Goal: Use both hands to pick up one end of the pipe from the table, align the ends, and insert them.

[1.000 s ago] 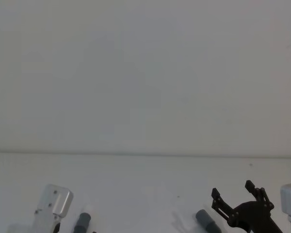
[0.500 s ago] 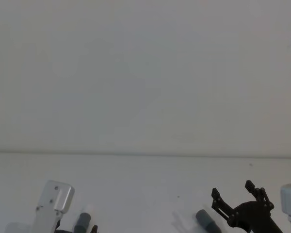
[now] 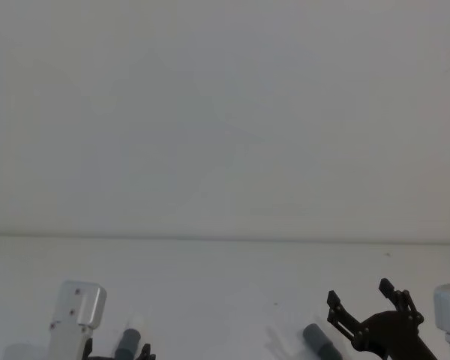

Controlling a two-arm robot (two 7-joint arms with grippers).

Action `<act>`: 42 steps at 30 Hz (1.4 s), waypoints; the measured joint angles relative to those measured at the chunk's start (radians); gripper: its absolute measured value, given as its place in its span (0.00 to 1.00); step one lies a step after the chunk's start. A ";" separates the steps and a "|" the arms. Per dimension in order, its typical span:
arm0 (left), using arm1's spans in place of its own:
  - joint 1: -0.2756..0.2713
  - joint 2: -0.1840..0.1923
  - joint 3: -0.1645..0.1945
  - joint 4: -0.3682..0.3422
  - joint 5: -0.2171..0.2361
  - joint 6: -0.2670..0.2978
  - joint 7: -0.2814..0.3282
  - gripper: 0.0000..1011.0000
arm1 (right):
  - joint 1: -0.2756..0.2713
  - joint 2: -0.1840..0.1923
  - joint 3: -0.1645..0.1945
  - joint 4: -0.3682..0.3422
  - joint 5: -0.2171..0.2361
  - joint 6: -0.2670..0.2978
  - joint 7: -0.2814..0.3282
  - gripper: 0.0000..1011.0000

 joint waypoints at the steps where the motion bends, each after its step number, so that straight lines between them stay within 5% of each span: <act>1: 0.000 -0.005 -0.003 0.002 -0.002 0.005 0.003 0.99 | 0.000 0.000 0.000 0.000 0.000 0.000 0.000 0.99; 19: -0.044 0.008 -0.001 0.016 0.025 0.089 0.006 0.99 | 0.000 0.000 0.000 0.000 0.000 0.000 0.000 0.99; 42: -0.079 0.004 -0.012 0.060 0.028 0.126 -0.030 0.99 | 0.000 0.000 0.000 0.000 0.000 0.000 0.000 0.99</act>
